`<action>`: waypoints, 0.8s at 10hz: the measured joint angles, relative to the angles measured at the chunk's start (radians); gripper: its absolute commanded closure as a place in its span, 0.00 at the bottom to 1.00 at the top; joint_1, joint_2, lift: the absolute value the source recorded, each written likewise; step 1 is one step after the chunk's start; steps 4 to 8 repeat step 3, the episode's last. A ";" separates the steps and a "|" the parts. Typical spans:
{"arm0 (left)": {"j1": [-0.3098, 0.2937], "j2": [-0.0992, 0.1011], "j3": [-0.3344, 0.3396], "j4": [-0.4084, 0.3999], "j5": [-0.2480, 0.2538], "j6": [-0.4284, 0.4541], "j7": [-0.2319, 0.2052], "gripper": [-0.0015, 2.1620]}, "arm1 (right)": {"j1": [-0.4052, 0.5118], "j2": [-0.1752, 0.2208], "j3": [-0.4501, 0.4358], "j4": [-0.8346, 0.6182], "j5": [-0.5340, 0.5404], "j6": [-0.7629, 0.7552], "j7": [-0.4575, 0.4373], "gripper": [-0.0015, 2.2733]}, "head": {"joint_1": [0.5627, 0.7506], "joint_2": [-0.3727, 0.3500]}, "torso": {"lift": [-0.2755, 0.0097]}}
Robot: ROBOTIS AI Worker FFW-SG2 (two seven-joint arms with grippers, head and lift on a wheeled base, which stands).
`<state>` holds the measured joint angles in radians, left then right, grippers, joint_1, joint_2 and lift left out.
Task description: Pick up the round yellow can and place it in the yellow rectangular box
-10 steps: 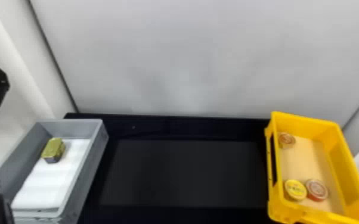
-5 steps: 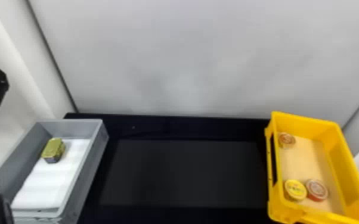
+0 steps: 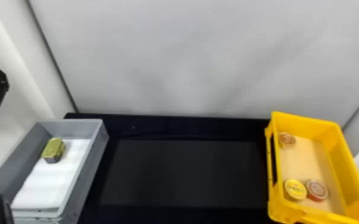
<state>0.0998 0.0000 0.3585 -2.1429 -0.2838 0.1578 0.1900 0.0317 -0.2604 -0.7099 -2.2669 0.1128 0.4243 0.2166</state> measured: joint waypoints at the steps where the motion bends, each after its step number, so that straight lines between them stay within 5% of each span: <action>1: 0.000 0.000 -0.001 0.000 0.000 0.000 0.000 0.05 | -0.001 -0.006 -0.002 -0.009 -0.021 -0.002 -0.022 0.05 | 0.70 0.53 | 0.76; 8: 0.000 0.000 -0.001 0.000 0.000 0.000 0.000 0.05 | 0.003 -0.008 -0.001 -0.044 -0.045 0.034 -0.072 0.06 | 0.70 0.53 | 0.76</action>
